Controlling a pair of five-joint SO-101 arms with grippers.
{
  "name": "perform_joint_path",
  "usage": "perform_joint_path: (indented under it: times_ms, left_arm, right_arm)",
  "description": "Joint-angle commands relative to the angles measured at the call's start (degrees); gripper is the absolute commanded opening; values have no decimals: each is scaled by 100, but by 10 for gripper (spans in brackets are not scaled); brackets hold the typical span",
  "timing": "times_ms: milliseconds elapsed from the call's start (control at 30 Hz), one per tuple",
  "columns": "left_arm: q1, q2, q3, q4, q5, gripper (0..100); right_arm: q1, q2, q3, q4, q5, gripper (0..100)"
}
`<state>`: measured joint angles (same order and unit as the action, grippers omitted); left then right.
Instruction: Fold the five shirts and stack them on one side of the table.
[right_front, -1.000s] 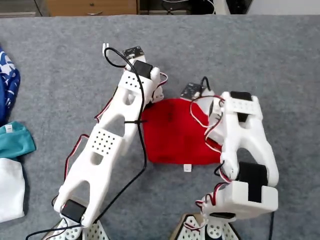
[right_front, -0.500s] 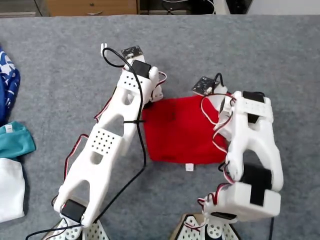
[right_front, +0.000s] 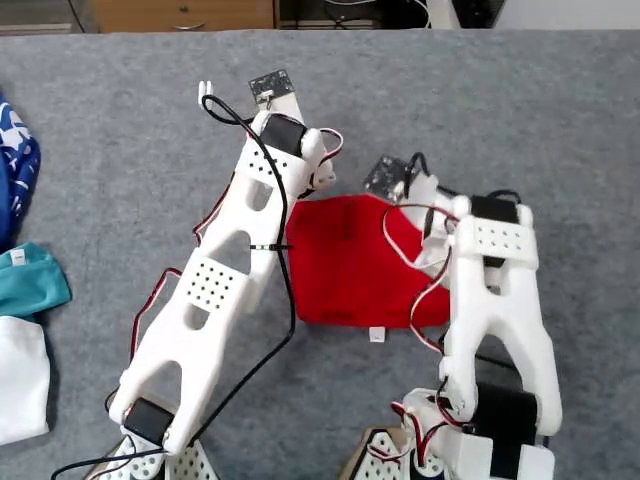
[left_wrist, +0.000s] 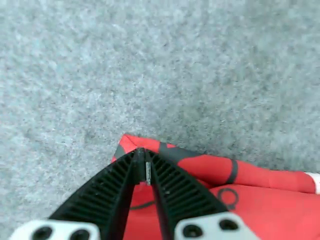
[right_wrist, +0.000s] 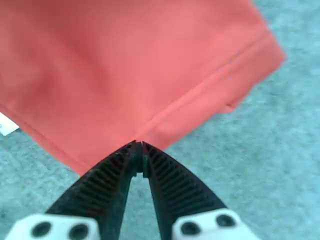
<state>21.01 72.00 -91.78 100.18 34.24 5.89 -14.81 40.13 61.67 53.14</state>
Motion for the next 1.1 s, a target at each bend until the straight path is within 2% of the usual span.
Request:
perform_joint_path:
  times_ms: [0,100,333,533,800,967,1067]
  left_arm:
    - [105,-303,193,53,-35,19]
    - [62,-40,396,-35,-44,19]
    - [-580,505,360,-378,-44,19]
    - [-554,505,360,-378,-158,19]
    - [-545,-66,-325,53,-141,19]
    - [-536,-796,-176,70,-158,19]
    - [-360,-1288,519,79,-791,19]
  right_arm:
    - [-40,57,321,-466,26,5]
    - [-31,374,400,-571,26,5]
    - [444,822,154,-730,35,5]
    - [497,822,22,-695,26,5]
    - [488,813,-1209,352,18,5]
    - [488,646,-1956,1020,-448,5]
    - [488,356,-2009,1213,-809,6]
